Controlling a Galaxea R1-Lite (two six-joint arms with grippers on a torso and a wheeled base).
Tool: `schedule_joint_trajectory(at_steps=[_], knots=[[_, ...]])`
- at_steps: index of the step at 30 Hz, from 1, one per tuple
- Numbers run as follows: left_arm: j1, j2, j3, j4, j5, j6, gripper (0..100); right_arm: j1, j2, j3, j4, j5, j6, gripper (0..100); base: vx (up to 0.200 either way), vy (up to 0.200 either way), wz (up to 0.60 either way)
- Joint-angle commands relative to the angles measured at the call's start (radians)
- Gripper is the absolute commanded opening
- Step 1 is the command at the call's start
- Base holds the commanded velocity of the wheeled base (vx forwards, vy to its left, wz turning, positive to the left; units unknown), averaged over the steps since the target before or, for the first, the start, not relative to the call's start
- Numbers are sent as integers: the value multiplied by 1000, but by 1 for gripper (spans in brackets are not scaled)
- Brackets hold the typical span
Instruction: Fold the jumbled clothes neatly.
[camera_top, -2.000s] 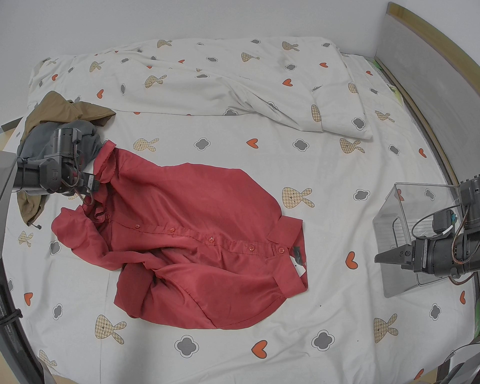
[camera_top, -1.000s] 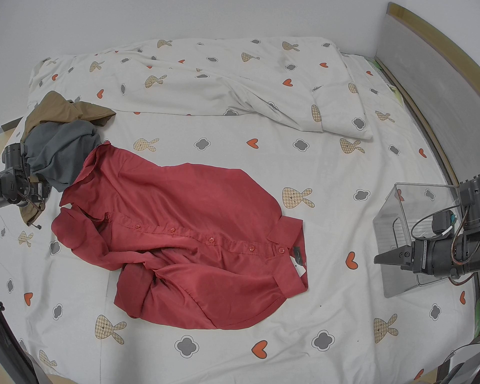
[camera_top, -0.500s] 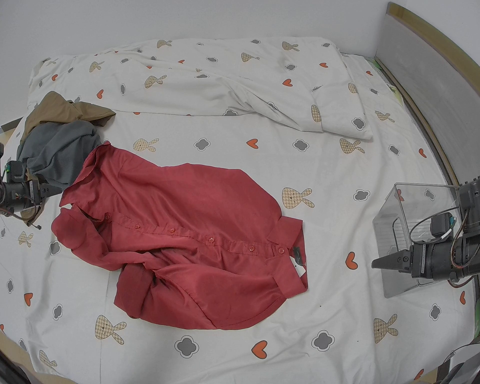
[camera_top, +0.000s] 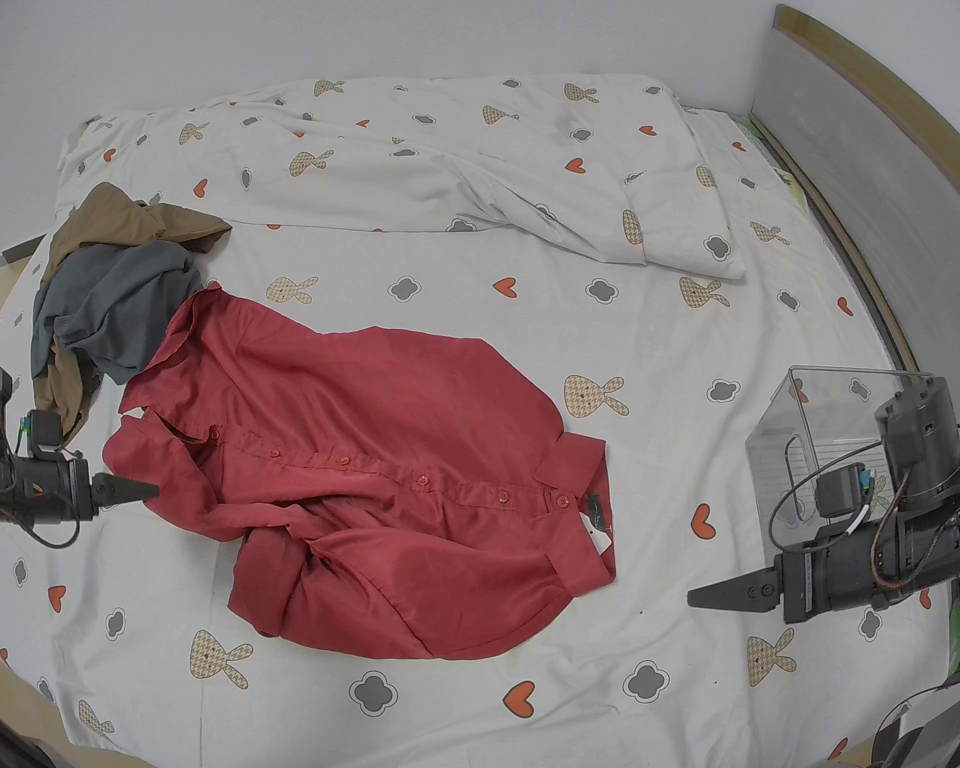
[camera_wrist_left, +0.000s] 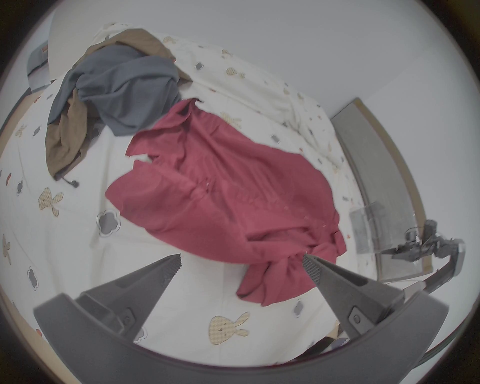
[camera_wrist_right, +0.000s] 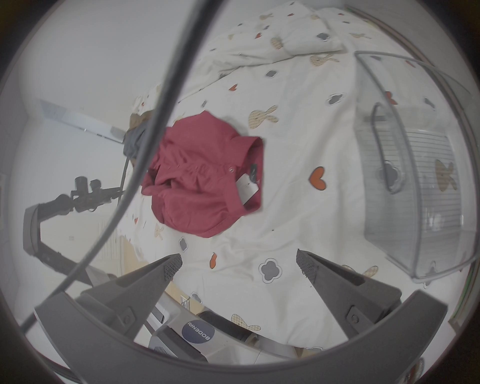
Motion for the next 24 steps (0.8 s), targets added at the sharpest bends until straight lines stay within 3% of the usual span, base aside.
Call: schedule_joint_trajectory(at_steps=[1,2,5,8,19,24], knots=[[19,95,95,-125,110,33,100,71,119,11,-83,-2,-19,100,0,0,0],[24,115,80,-150,150,25,100,70,121,14,-98,-2,-19,100,0,0,0],[27,141,54,-182,175,-12,100,67,119,9,-103,1,-19,100,0,0,0],[27,144,56,-205,170,-48,100,65,131,-11,-106,1,-19,100,0,0,0],[25,141,76,-243,170,-50,100,58,406,-116,-157,10,-18,100,0,0,0],[22,72,83,-237,170,-52,100,53,501,-116,-304,88,-18,100,0,0,0]])
